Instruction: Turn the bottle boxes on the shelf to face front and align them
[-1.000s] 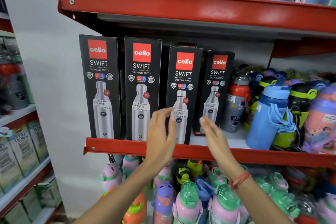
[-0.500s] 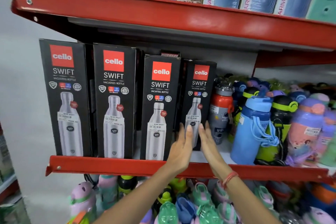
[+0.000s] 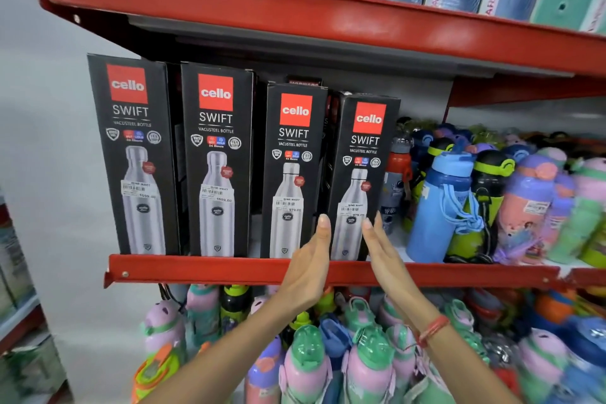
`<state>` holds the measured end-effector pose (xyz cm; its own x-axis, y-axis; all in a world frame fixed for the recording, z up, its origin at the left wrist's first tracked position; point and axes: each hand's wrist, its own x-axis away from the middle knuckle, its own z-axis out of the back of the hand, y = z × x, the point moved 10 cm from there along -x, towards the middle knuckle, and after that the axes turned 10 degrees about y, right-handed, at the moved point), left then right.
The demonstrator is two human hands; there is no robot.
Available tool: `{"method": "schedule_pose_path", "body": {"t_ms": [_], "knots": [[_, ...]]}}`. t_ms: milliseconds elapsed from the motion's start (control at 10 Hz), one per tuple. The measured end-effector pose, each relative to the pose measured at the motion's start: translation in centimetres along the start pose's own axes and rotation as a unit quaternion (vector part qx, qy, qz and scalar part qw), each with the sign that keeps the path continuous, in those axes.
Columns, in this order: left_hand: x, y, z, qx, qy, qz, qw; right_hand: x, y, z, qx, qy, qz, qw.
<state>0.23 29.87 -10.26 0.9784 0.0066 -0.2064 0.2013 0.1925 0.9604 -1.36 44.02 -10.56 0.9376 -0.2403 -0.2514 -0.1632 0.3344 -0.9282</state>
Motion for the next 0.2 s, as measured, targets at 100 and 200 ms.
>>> {"method": "schedule_pose_path", "body": {"t_ms": [100,200], "knots": [[1.1,0.7,0.2,-0.019,-0.028,0.003,0.999,0.6,-0.6,0.3,0.009,0.007,-0.014,1.0],[1.8,4.1,2.4,-0.03,-0.005,-0.056,0.998,1.2,-5.0,1.6,0.002,0.072,0.035,0.997]]}}
